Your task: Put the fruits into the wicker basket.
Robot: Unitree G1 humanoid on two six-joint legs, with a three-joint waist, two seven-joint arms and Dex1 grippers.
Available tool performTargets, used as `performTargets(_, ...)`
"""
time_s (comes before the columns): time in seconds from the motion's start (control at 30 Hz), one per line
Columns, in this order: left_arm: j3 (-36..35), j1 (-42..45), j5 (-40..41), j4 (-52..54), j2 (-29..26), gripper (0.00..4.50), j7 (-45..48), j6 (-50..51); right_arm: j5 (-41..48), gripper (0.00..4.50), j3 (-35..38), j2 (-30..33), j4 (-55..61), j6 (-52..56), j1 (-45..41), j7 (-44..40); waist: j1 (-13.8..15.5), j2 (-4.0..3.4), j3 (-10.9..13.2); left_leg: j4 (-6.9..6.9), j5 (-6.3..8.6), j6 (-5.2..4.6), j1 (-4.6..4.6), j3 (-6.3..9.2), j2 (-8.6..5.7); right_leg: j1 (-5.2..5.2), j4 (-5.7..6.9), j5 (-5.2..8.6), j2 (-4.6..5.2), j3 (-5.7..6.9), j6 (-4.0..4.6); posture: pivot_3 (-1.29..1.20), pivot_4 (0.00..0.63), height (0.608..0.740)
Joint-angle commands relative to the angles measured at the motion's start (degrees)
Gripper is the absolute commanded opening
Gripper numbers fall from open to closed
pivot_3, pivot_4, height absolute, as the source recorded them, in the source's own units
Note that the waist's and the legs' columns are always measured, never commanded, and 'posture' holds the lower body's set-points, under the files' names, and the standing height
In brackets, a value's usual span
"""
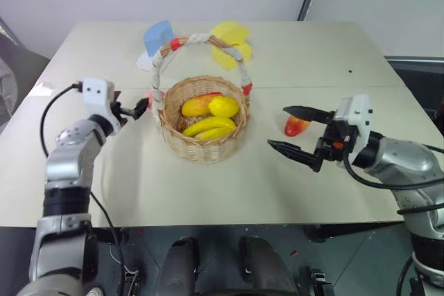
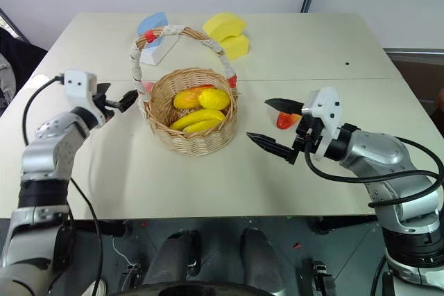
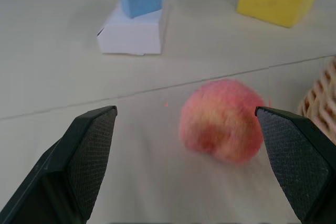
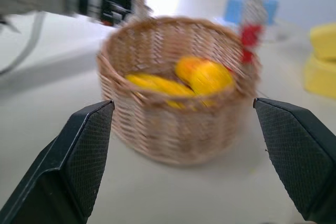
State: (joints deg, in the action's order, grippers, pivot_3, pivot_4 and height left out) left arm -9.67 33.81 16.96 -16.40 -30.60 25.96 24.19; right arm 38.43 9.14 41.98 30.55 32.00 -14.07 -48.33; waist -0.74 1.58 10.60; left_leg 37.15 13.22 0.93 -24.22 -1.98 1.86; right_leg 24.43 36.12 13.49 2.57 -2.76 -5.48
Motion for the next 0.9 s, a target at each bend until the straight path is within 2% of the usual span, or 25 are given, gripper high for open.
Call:
performTargets(0.03,2.9,4.4,-2.3,-3.4,0.9,4.5,1.4,-0.2,2.6,4.44,-0.5,0.2,4.1,1.4,-1.8,0.8,0.0,0.0,0.0,0.0,0.0,0.0,-0.01,0.0,0.0,0.0,-0.01,-0.01,0.0,0.01,-0.01,0.0,0.15,0.74)
performTargets(0.4,6.0,12.3,-8.1,-16.9,3.4,4.5,-1.1,-0.5,2.5,4.44,-3.2,-0.6,6.3,1.1,-2.0,1.6,0.0,0.02,0.0,0.01,0.0,0.0,-0.06,0.04,-0.01,0.03,0.0,-0.02,-0.01,0.03,-0.04,0.0,0.15,0.74)
performTargets(0.5,5.5,12.2,-8.7,-17.6,3.6,3.68,-2.1,-0.9,2.2,4.5,-3.9,-0.7,6.3,0.8,-2.4,1.9,0.0,0.02,0.0,0.01,0.0,0.0,-0.07,0.05,-0.01,0.03,0.0,-0.02,-0.01,0.03,-0.05,0.0,0.15,0.74)
performTargets(0.57,5.2,12.0,-9.1,-17.4,3.2,2.82,-2.5,-1.5,2.1,4.5,-4.2,-0.8,6.3,0.6,-2.7,2.1,0.0,0.02,0.0,0.01,0.0,0.0,-0.07,0.05,-0.01,0.03,0.0,-0.02,-0.01,0.03,-0.05,0.0,0.15,0.74)
performTargets(0.63,4.9,11.4,-9.4,-16.9,2.5,2.82,-2.8,-1.9,2.0,4.5,-4.5,-0.8,6.3,0.5,-3.1,2.2,0.0,0.02,0.0,0.01,0.0,0.0,-0.07,0.06,-0.01,0.03,0.0,-0.02,-0.01,0.03,-0.05,0.0,0.15,0.74)
performTargets(0.77,-0.5,5.2,-7.0,-8.4,-1.7,2.82,-2.0,-3.3,1.7,4.5,-4.7,-0.6,6.2,0.0,-3.8,2.1,-0.5,0.02,0.0,-0.01,0.0,0.0,-0.07,0.05,0.02,0.06,0.01,-0.03,-0.01,0.03,-0.05,0.0,0.15,0.74)
performTargets(0.87,-7.0,-2.9,-0.8,2.4,-4.8,2.82,3.6,-3.8,1.7,4.5,-4.3,-0.3,5.8,-0.2,-3.9,1.9,-1.0,0.02,0.0,-0.07,0.0,0.0,-0.07,0.04,0.1,0.13,0.07,-0.04,-0.04,0.03,-0.07,0.0,0.15,0.74)
performTargets(0.9,-10.2,-7.0,4.0,8.6,-5.6,2.82,7.3,-2.4,1.6,4.5,-4.0,-0.2,5.3,-0.4,-3.9,1.7,-0.8,0.02,0.0,-0.09,0.0,0.0,-0.06,0.06,0.17,0.14,0.1,-0.04,-0.01,0.06,-0.07,0.0,0.15,0.74)
